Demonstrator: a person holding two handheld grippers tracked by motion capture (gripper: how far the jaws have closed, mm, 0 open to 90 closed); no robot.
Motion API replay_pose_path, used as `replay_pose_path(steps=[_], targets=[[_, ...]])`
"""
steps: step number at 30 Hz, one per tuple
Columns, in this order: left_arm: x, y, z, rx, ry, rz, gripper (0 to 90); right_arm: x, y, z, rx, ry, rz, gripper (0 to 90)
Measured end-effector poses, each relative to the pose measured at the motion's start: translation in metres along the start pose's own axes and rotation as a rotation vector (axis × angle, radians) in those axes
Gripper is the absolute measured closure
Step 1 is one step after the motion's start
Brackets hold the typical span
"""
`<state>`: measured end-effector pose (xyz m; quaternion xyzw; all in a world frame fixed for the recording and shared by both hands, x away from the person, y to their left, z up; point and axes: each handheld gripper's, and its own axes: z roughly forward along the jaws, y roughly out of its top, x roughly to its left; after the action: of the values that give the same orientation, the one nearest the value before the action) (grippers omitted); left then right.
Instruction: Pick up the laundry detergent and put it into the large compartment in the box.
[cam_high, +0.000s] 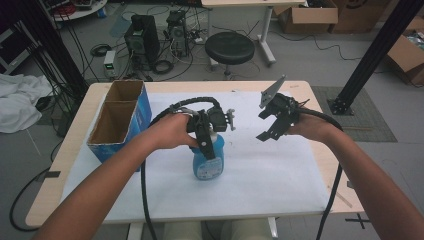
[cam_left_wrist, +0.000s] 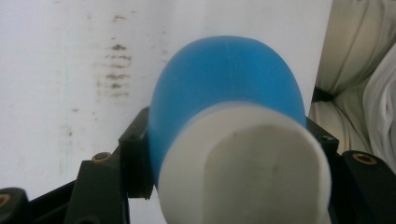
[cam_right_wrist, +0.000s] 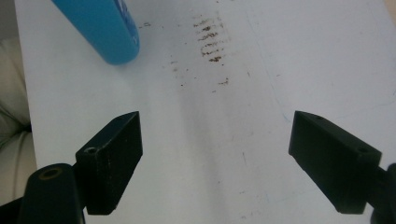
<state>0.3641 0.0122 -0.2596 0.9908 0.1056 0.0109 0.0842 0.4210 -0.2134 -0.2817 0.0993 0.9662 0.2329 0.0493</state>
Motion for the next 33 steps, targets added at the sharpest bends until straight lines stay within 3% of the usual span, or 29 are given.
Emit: replay_pose_path(steps=[5, 6, 7, 8, 9, 18, 33], targets=[[0.003, -0.004, -0.021, -0.004, 0.039, -0.128, 37.8, 0.002, 0.001, 0.000, 0.000, 0.005, -0.011, 17.3], [0.003, -0.004, -0.021, -0.004, 0.039, -0.128, 37.8, 0.003, 0.002, 0.000, 0.001, 0.004, -0.012, 17.3], [0.006, -0.005, -0.030, -0.006, 0.050, -0.176, 37.8, 0.003, 0.002, 0.000, 0.001, 0.004, -0.015, 17.3], [0.006, -0.005, -0.030, -0.006, 0.050, -0.176, 37.8, 0.003, 0.002, 0.000, 0.001, 0.004, -0.015, 17.3], [0.009, -0.007, -0.038, -0.028, 0.051, -0.226, 37.8, 0.004, 0.001, 0.000, -0.003, 0.004, -0.015, 17.2], [0.019, -0.013, -0.067, -0.025, 0.102, -0.398, 37.9, 0.007, 0.000, 0.000, -0.006, 0.006, -0.023, 17.3], [0.043, -0.036, -0.116, -0.017, 0.136, -0.707, 37.9, 0.008, -0.001, -0.004, -0.012, 0.010, -0.031, 17.4]])
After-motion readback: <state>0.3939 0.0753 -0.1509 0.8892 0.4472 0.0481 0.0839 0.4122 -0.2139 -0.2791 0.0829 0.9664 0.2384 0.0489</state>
